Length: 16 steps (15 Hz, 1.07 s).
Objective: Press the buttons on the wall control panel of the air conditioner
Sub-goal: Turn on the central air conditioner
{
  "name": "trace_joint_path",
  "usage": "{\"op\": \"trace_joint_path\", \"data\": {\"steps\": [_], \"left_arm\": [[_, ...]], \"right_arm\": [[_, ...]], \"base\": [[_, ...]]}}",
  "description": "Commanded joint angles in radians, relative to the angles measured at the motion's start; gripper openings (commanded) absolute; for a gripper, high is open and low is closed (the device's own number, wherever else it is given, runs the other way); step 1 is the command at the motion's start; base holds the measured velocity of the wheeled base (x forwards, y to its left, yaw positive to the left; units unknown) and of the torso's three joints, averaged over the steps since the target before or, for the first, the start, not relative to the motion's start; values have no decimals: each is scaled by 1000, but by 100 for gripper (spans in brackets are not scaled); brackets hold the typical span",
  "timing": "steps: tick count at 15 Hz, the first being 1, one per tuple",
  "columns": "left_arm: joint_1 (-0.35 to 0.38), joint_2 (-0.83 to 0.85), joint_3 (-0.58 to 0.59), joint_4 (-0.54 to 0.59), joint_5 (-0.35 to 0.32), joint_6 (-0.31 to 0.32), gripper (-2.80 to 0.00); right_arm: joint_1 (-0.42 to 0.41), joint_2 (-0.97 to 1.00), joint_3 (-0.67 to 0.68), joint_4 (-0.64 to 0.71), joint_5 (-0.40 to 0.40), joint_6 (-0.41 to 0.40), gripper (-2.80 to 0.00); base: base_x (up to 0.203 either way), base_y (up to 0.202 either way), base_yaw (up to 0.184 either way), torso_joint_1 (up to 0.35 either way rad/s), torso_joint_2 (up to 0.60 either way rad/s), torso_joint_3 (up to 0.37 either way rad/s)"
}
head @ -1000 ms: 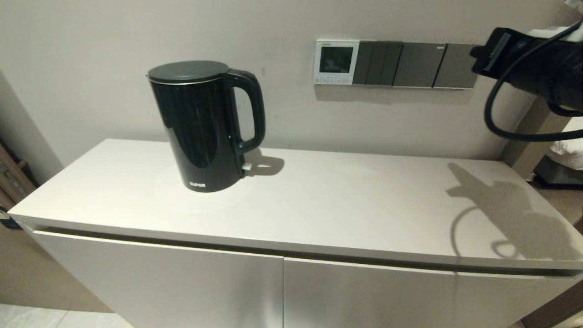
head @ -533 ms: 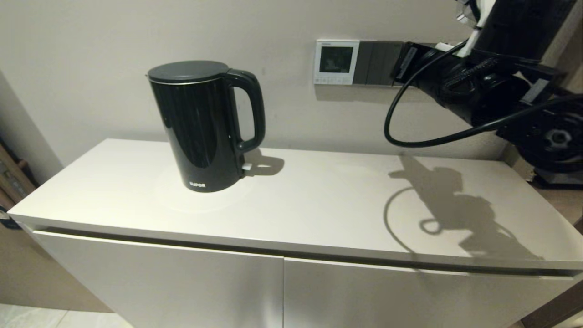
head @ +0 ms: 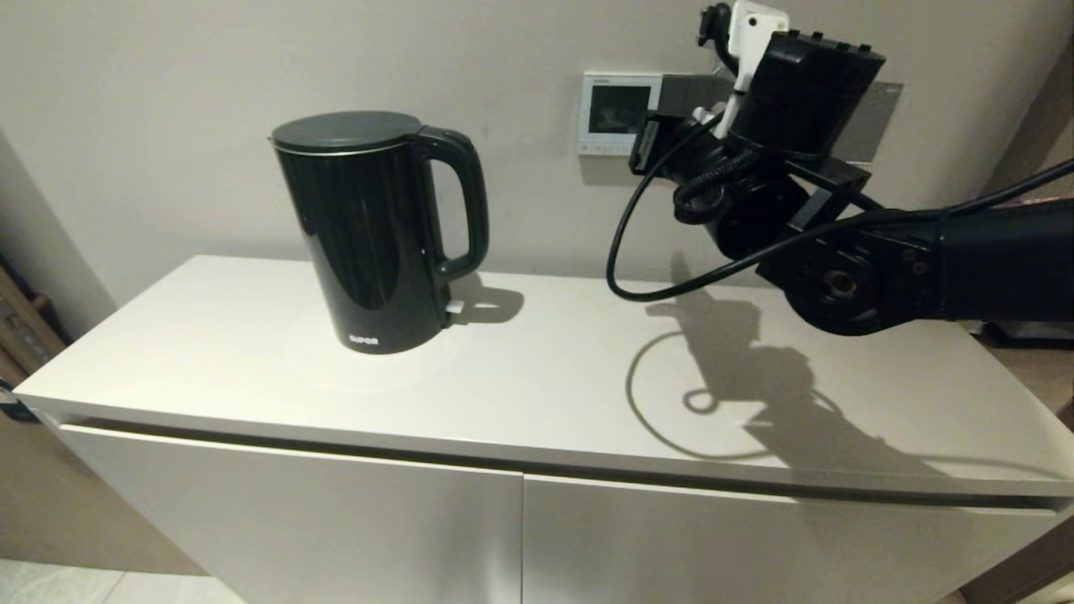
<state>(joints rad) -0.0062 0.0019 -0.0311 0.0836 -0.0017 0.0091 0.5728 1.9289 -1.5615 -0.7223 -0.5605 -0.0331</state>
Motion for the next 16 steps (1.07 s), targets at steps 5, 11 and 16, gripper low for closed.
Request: {"op": "trace_joint_path", "data": {"steps": [5,11,16], "left_arm": [[0,0,-1,1,0,0,-280],[0,0,0,1,0,0,-280],[0,0,0,1,0,0,-280]], "right_arm": [[3,112,-84,-32,-13,-33,-280],[-8,152,-99,-40,-23,-44,-280],[-22,176,-107,-64,-24,-54,-280]], "base": [[0,0,0,0,0,0],[0,0,0,0,0,0],[0,0,0,0,0,0]]}}
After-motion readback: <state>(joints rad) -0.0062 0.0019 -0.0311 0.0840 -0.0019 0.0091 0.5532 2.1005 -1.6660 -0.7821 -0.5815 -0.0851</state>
